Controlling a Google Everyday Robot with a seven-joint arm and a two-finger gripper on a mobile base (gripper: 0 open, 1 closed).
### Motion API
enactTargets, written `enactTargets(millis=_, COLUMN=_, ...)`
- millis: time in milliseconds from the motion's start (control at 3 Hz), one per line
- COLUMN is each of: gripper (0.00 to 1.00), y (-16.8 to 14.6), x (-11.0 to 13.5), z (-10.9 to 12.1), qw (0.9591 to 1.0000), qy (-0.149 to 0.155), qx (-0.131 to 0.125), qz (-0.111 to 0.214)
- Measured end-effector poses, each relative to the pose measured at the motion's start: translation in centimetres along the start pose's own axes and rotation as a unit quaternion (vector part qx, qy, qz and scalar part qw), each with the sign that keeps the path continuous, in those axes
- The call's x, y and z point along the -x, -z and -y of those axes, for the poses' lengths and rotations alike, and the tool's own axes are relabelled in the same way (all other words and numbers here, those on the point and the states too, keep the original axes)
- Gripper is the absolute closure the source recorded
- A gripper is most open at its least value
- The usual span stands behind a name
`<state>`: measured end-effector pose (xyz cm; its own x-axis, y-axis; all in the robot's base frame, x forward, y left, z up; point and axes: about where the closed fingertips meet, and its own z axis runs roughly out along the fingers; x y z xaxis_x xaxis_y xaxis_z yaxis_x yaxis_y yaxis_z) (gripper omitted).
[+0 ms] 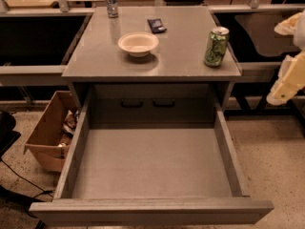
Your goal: Place green can into top drawer
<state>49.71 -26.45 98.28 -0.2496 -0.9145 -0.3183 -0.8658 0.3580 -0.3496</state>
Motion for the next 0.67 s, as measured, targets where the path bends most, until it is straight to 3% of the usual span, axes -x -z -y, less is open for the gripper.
enactTargets(millis=333, gripper=0.00, y=-0.7, x=-2.2, z=5.3, qw=0.9955, qy=-0.052, qx=-0.042, qz=0.068)
enactTargets(millis=667, gripper=0.00, y=-4.1, x=-1.9, z=9.7, qw=0.9808, qy=-0.095, qx=-0.065, qz=0.158)
